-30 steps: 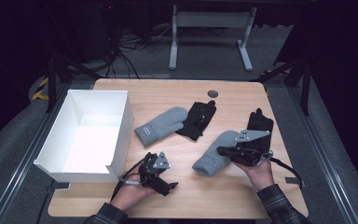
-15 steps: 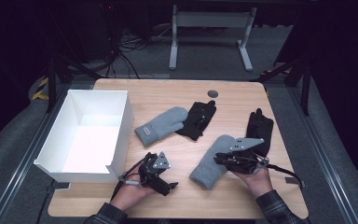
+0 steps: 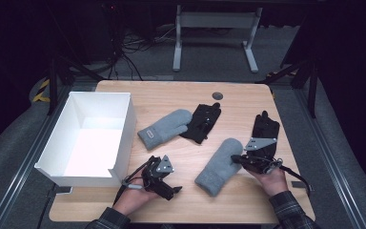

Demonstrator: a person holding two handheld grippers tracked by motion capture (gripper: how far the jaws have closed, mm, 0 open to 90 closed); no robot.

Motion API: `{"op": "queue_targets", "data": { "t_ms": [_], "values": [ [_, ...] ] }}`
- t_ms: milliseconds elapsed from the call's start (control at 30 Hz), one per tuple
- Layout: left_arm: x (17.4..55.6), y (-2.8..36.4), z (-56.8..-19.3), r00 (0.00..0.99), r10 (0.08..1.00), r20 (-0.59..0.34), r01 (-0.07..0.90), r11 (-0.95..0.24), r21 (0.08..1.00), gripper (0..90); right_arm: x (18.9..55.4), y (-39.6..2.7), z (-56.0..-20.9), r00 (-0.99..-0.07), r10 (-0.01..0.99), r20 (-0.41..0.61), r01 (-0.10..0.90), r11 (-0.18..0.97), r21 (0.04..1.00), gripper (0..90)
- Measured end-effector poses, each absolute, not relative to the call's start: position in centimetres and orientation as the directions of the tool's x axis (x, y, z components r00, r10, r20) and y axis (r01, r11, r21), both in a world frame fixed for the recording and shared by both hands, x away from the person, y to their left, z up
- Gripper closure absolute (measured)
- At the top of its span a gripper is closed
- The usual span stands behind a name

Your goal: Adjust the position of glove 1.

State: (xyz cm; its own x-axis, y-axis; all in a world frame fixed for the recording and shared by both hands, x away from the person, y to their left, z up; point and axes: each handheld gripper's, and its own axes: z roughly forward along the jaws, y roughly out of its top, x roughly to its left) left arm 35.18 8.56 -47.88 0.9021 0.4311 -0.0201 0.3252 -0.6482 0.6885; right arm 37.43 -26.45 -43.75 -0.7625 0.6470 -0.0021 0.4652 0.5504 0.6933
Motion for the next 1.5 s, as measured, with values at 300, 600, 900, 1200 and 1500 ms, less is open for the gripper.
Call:
{"op": "queue_targets", "data": {
  "t_ms": [300,600,900,1200,1500],
  "values": [
    [35.2,8.6,-47.9,0.902,0.43,-0.02,0.325,-0.649,0.688,0.1,36.1,-25.3,-44.5,-0.808,0.586,0.06,0.462,0.568,0.681,90.0],
    [35.2,8.6,-47.9,0.903,0.43,-0.019,0.324,-0.65,0.688,0.1,33.7,-24.7,-44.9,-0.838,0.535,0.106,0.457,0.583,0.672,90.0],
    [35.2,8.6,-47.9,0.905,0.426,-0.02,0.321,-0.651,0.688,0.1,32.7,-26.2,-43.6,-0.81,0.585,0.037,0.427,0.546,0.721,70.8],
    [35.4,8.5,-47.5,0.904,0.426,-0.025,0.335,-0.673,0.66,1.3,31.9,-30.0,-44.1,-0.717,0.697,-0.009,0.453,0.476,0.753,39.6],
    [36.1,8.1,-46.5,0.888,0.458,-0.04,0.362,-0.642,0.676,5.6,30.8,-31.9,-45.1,-0.664,0.741,-0.1,0.461,0.511,0.726,32.2]
  ]
}}
